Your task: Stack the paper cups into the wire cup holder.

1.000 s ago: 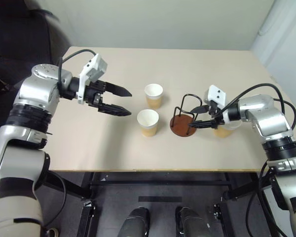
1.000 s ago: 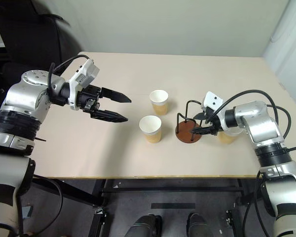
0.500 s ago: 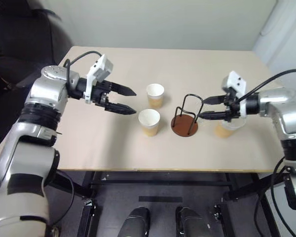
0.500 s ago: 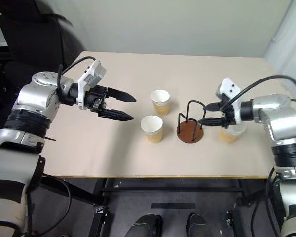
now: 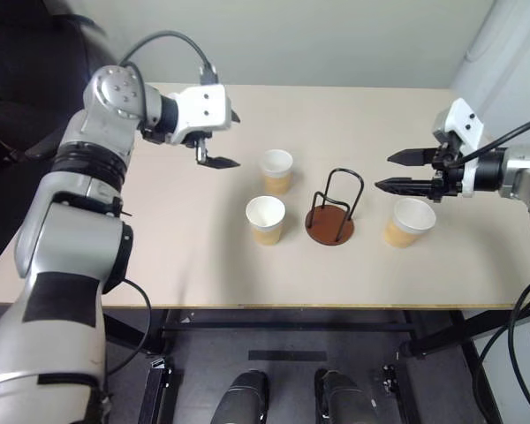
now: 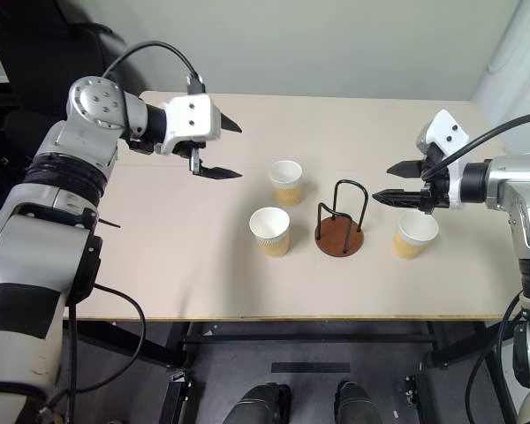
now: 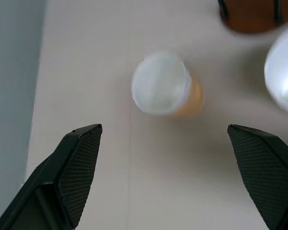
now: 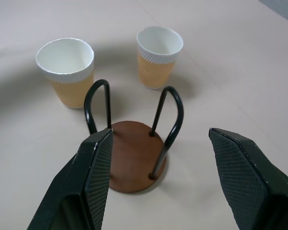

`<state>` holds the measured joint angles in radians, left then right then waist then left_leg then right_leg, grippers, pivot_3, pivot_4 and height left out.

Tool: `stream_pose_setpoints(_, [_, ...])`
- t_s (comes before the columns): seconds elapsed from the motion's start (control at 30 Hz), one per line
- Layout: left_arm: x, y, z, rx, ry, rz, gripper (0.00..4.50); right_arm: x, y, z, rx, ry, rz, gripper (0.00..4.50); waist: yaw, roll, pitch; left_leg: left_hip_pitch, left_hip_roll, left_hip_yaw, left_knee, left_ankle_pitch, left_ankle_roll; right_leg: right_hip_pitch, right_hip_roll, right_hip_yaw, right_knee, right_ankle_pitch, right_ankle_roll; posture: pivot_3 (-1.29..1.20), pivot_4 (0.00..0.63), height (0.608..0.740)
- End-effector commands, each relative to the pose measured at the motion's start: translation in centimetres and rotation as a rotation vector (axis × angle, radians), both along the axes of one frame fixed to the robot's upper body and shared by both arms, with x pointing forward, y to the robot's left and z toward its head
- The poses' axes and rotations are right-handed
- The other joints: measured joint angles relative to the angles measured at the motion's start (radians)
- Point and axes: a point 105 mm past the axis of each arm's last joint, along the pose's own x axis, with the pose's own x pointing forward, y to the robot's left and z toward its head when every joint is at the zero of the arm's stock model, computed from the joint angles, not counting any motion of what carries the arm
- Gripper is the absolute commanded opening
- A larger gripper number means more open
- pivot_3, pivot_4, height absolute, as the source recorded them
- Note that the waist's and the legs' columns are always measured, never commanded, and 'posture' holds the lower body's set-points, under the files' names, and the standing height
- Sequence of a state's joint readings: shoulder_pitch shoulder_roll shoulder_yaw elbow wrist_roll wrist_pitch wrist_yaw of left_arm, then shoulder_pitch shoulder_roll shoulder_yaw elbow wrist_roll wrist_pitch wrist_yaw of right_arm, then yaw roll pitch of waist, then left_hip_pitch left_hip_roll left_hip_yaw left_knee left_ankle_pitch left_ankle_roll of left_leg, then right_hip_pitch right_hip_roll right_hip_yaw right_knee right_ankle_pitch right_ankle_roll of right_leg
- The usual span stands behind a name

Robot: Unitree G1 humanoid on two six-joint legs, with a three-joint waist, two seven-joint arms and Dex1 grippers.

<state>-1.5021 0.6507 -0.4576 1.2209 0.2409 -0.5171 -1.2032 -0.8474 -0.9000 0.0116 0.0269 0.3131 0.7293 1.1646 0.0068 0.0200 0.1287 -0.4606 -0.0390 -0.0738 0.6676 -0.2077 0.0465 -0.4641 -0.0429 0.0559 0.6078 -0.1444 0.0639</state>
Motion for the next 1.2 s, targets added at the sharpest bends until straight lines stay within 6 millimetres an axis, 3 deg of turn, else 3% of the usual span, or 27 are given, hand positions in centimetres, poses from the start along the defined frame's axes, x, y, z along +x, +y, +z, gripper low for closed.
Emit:
stream_pose_setpoints(0.03, [0.7, -0.3, 1.2, 0.117, -0.131, -0.001, 4.5, -0.4, -0.3, 2.8, 0.02, -0.102, -0.006, 3.17, 0.001, 0.0, 0.0, 0.0, 0.0, 0.0, 0.0, 0.0, 0.0, -0.001, 0.0, 0.0, 0.0, 0.0, 0.0, 0.0, 0.15, 0.74])
stream_pose_setpoints(0.13, [1.7, -0.5, 0.6, 0.207, -0.205, 0.035, 4.5, -0.3, -0.4, 3.0, 0.024, -0.111, -0.017, 3.17, 0.004, 0.0, 0.0, 0.0, 0.0, 0.0, 0.0, -0.001, 0.0, -0.001, 0.0, 0.0, 0.0, 0.0, 0.001, 0.0, 0.15, 0.74])
stream_pose_setpoints(0.3, [2.4, -1.4, 0.1, 0.206, -0.239, 0.047, 4.5, -0.4, -0.5, 3.1, 0.021, -0.112, -0.021, 3.17, 0.007, -0.001, 0.001, -0.001, -0.001, 0.001, 0.0, -0.001, -0.001, -0.001, 0.0, -0.001, 0.0, 0.002, 0.003, 0.0, 0.15, 0.74])
stream_pose_setpoints(0.5, [2.6, -3.2, -0.9, 0.166, -0.252, 0.011, 4.5, -0.3, -0.9, 3.2, 0.008, -0.117, -0.036, 3.17, 0.01, -0.001, 0.001, -0.001, -0.001, 0.001, 0.0, -0.001, -0.002, -0.002, 0.002, -0.001, 0.001, 0.002, 0.003, 0.0, 0.15, 0.74])
stream_pose_setpoints(0.87, [2.6, -4.2, -4.1, 0.228, -0.23, -0.04, 4.5, -0.4, -1.0, 3.1, -0.002, -0.114, -0.042, 3.17, 0.009, -0.001, 0.001, 0.0, 0.0, 0.002, 0.003, -0.001, -0.001, -0.002, 0.002, -0.001, 0.003, 0.003, 0.004, 0.0, 0.15, 0.74])
stream_pose_setpoints(1.2, [3.1, -5.5, -4.6, 0.214, -0.28, -0.039, 4.5, -0.4, -1.2, 2.8, -0.009, -0.114, -0.051, 3.17, 0.01, -0.001, 0.001, 0.0, 0.0, 0.001, 0.009, -0.001, -0.001, 0.001, 0.0, 0.001, 0.003, 0.004, 0.006, 0.0, 0.15, 0.74])
